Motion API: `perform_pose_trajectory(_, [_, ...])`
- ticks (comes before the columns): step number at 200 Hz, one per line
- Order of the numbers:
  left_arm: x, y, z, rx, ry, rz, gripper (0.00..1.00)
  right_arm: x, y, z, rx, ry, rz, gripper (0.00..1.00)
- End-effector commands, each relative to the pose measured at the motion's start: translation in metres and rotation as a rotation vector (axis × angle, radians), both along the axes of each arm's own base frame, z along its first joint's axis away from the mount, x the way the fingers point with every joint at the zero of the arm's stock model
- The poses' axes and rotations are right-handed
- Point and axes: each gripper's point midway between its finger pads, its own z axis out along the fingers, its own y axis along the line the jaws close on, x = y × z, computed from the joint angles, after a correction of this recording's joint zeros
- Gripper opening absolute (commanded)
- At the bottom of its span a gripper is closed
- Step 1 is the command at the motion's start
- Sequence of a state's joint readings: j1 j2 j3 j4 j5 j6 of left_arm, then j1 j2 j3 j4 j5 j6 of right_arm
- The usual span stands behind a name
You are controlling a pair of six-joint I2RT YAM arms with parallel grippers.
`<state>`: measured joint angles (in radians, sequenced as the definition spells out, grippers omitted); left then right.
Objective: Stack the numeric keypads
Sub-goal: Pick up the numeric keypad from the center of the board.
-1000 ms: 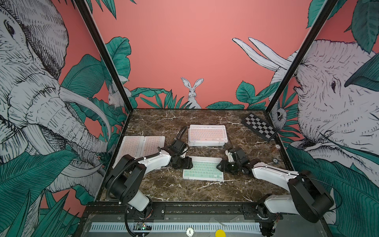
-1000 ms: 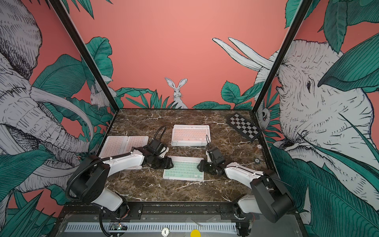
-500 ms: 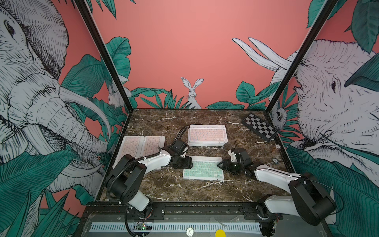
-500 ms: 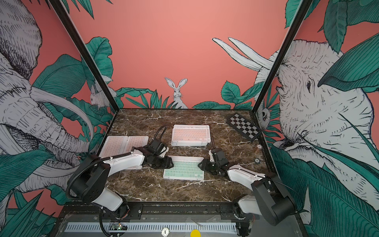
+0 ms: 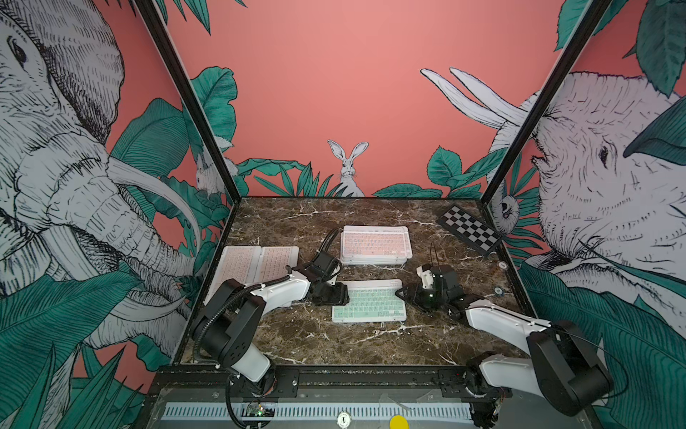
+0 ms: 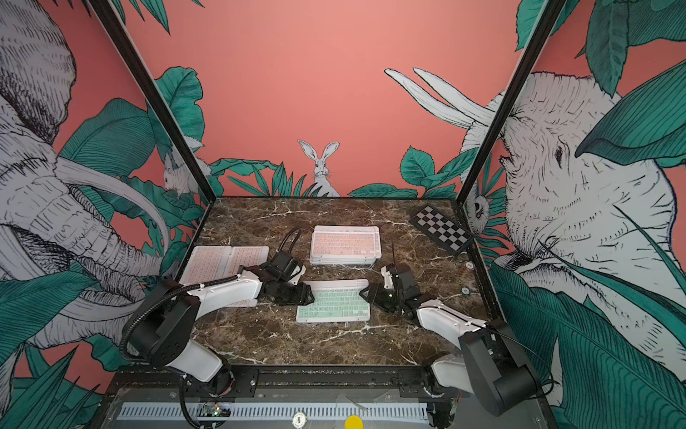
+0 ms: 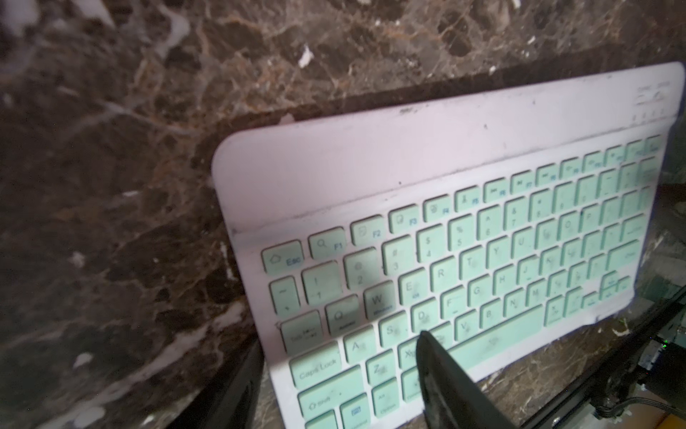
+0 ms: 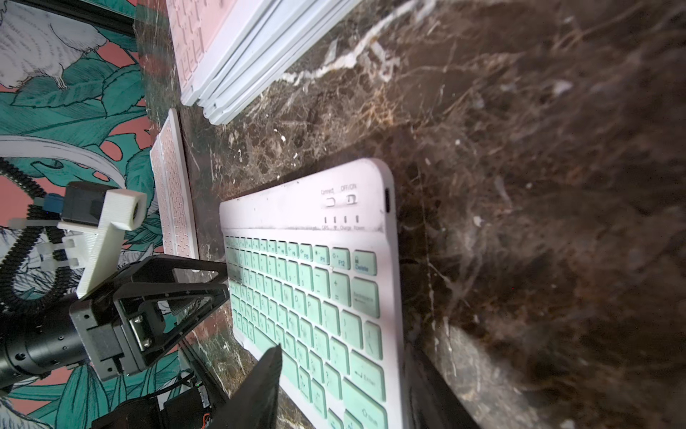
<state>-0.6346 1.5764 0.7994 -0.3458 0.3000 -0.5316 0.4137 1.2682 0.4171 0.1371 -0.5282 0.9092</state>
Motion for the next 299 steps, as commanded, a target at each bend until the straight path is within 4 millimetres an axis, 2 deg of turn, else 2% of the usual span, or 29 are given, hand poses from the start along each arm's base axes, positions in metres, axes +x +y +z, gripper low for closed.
perform_pose_trajectory(1, [-0.025, -0.002, -0.034, 0.025, 0.099, -0.053, 0.67, -0.003, 0.028, 0.027, 0.156, -0.053, 0.106, 0.51])
perform_pose_trajectory(29, [-0.026, -0.004, -0.034, 0.027, 0.098, -0.065, 0.67, -0.002, 0.031, 0.033, 0.19, -0.065, 0.111, 0.51])
perform_pose_trajectory(50, [-0.026, -0.004, -0.035, 0.028, 0.1, -0.062, 0.68, -0.004, 0.027, 0.028, 0.159, -0.055, 0.108, 0.51])
perform_pose_trajectory(77, [-0.026, -0.003, -0.036, 0.037, 0.1, -0.058, 0.67, -0.009, 0.01, 0.008, 0.006, -0.022, 0.105, 0.52])
perform_pose_trajectory(114, [-0.025, -0.001, -0.037, 0.049, 0.099, -0.048, 0.67, -0.017, -0.029, -0.018, -0.281, 0.026, 0.095, 0.52])
perform_pose_trajectory(201, [-0.027, 0.004, -0.037, 0.069, 0.095, -0.05, 0.67, -0.027, -0.05, -0.027, -0.414, 0.036, 0.085, 0.54])
perform_pose_trajectory(238, [-0.029, -0.001, -0.035, 0.064, 0.088, -0.074, 0.67, -0.028, -0.029, -0.029, -0.387, 0.021, 0.131, 0.53])
perform_pose_trajectory(262, [-0.03, -0.004, -0.036, 0.055, 0.09, -0.073, 0.67, -0.028, -0.011, -0.032, -0.291, 0.041, 0.134, 0.53])
perform_pose_trajectory(299, [-0.04, -0.017, -0.038, 0.046, 0.095, -0.114, 0.67, -0.016, 0.012, -0.009, -0.102, -0.025, 0.139, 0.53])
